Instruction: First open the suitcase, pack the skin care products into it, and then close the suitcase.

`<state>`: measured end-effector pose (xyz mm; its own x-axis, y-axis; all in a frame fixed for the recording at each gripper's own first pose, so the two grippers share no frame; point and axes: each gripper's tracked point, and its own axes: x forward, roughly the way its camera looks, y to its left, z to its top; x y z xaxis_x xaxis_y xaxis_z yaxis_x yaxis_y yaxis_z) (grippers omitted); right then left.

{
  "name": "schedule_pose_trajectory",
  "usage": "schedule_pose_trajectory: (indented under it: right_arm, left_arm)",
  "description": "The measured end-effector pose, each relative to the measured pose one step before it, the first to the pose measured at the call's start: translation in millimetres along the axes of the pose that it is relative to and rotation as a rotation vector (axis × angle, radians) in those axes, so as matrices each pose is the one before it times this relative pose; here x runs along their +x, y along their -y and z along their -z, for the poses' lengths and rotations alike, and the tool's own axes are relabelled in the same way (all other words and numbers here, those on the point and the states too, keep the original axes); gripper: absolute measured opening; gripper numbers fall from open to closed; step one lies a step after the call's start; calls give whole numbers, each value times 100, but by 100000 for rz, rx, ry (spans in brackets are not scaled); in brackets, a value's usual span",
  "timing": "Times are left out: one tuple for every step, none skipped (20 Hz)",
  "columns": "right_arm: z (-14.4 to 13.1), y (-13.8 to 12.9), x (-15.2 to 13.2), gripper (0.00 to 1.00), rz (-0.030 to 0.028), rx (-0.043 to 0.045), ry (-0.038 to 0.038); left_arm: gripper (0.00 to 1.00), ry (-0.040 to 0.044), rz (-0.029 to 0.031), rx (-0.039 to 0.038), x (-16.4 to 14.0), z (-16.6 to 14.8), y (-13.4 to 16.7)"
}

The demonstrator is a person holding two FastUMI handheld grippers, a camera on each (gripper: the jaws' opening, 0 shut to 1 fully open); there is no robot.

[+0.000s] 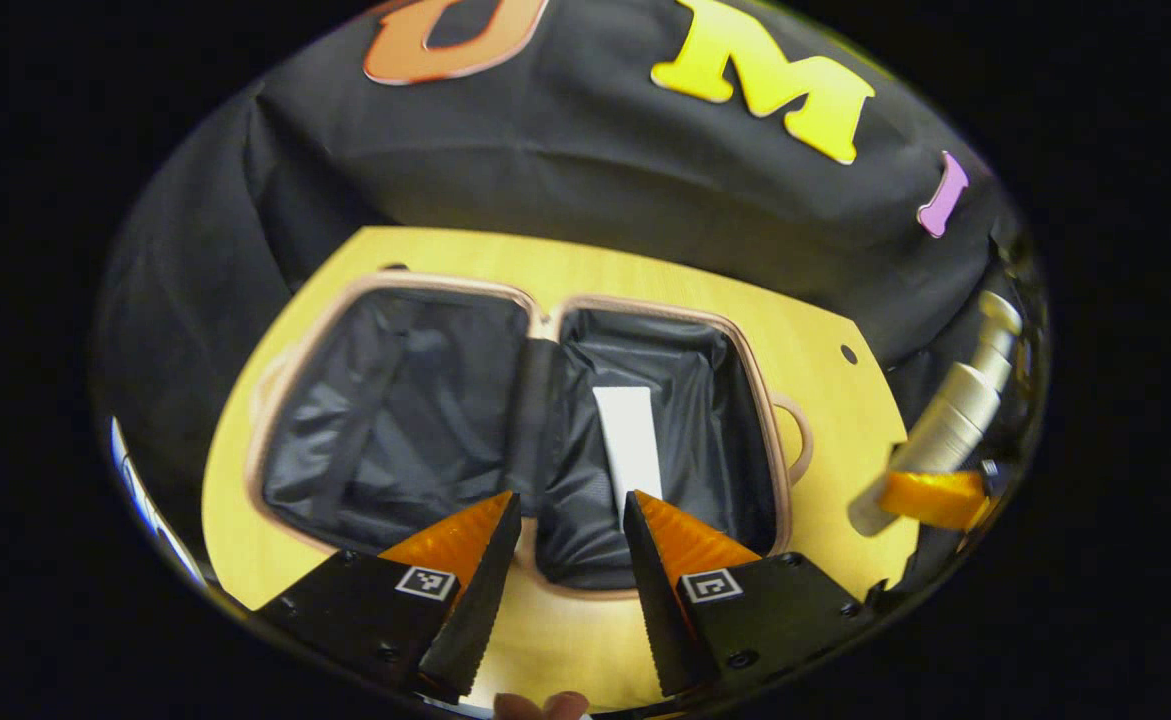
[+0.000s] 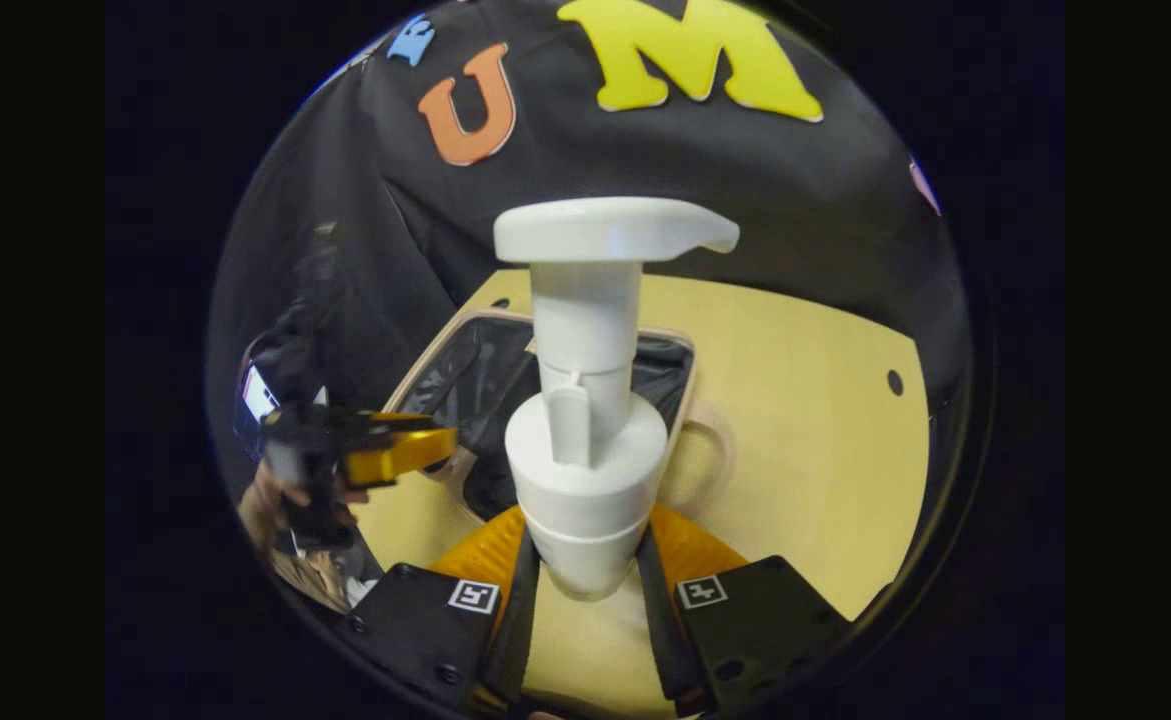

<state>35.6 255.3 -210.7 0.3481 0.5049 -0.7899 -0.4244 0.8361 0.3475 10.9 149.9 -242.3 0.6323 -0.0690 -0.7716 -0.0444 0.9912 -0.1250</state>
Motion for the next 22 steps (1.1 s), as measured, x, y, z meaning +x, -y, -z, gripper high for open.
schedule_pose_trajectory:
  right_arm:
    - [105, -191, 1853, 47, 46, -1200, -4875]
    - [-189, -81, 1734, 48, 799, -1064, -4232]
    - [96, -346, 1659, 47, 199, -45, -4341]
    - [-227, -262, 1677, 48, -245, 1446, -3343]
    - [47, 84, 1660, 48, 503, 3710, -4515]
    - [85, 57, 1184, 48, 1505, 3484, -3826]
    - [151, 109, 1349, 48, 1659, 4023, -3738]
    - [-23, -15, 1176, 48, 930, 3966, -3023]
    - [-91, 105, 1261, 48, 1674, 4285, -2332]
    - [-336, 529, 864, 48, 2938, 4286, -1691]
    - [121, 234, 340, 45, 1900, 3668, -1868]
    - [-460, -107, 281, 43, 395, 5285, -584]
    - [122, 76, 506, 43, 1458, 3756, -2267]
    - [-73, 333, 364, 46, 2375, 3801, -1402]
    - [-124, 548, 316, 46, 2728, 3205, -1157]
    - [-126, 370, 337, 47, 1928, 1860, -661]
    - [-84, -14, -76, 48, -257, 2231, 223]
    - [-148, -84, -126, 51, -251, 569, 532]
    - [122, 93, -260, 51, 846, -1572, 932]
    - [2, -94, -392, 52, 45, -1994, 1199]
    - [185, -291, -686, 55, -998, -1652, 1095]
    - [368, -271, -961, 65, -1748, -1995, 1743]
  left_arm:
    - [67, 3664, -3367, 1318, -1243, 775, -1318]
    - [80, 3149, -3842, 812, -1303, 630, -1166]
    - [90, 1418, -2640, 328, -1399, 932, -1012]
    - [100, 193, -1338, -1662, -880, 828, -614]
    - [100, 241, -592, -2994, -807, 896, -543]
    - [100, -603, -578, -3839, -501, 1138, -696]
    - [100, -907, -603, -4010, -558, 1096, -859]
    - [100, -990, -193, -4091, -656, 967, -793]
    - [100, -792, -449, -4068, -462, 768, -812]
    - [100, -871, -782, -3453, -577, 385, -649]
    - [100, -679, -936, -2594, -445, 556, -914]
    - [100, -48, -965, -2160, -293, 278, -1085]
    - [100, 427, -987, -2110, -166, 17, -1034]
    - [100, 472, -783, -2052, -409, -77, -704]
    - [100, 142, -831, -2029, -375, -146, -685]
    - [100, 807, -662, -1731, -270, -285, -646]
    - [100, 1179, -205, -869, 25, -431, -393]
    - [100, 1390, 141, -318, 23, -464, -362]
    - [100, 1538, 99, 314, 128, -386, -239]
    - [100, 1044, -471, 730, 111, -311, -325]
    - [100, 1164, -503, 858, -38, -413, -460]
    - [100, 991, -62, 773, 278, -382, -252]
